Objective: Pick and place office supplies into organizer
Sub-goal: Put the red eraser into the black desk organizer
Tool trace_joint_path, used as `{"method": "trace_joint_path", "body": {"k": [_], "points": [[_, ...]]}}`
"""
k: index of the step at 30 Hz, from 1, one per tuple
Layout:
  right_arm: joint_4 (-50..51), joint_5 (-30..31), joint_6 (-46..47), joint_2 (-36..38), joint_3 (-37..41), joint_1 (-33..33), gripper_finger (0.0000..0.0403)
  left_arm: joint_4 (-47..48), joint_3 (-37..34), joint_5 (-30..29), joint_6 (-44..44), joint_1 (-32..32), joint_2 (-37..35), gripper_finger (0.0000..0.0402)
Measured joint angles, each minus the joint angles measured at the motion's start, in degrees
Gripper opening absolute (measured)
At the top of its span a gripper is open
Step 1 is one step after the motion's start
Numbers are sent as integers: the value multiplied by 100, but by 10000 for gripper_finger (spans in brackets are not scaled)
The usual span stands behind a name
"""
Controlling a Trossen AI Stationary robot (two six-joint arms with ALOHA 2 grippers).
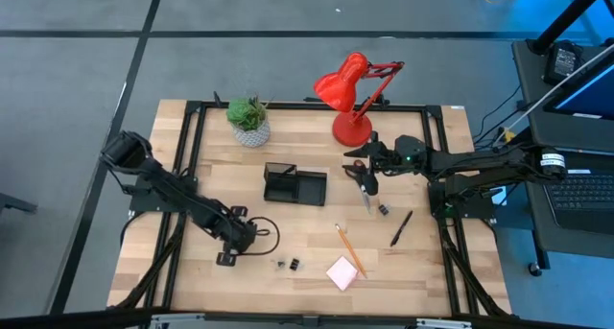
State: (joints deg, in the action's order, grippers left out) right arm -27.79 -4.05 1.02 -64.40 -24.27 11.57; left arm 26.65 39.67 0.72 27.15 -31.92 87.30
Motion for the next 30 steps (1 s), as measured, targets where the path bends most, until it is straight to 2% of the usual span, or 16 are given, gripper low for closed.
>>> {"method": "trace_joint_path", "body": {"k": [7,17,24,30], "points": [[12,0,-2,0,-4,0,188,367,577,-39,-704,425,-21,22],[217,0,-180,0,-4,0,188,677,1165,-1164,-1988,1381,-25,20],[466,0,-285,1,-4,0,188,535,1295,-1650,-2739,2091,-28,19],[705,0,-285,2,-4,0,188,456,1293,-1693,-2843,2462,34,18]]}}
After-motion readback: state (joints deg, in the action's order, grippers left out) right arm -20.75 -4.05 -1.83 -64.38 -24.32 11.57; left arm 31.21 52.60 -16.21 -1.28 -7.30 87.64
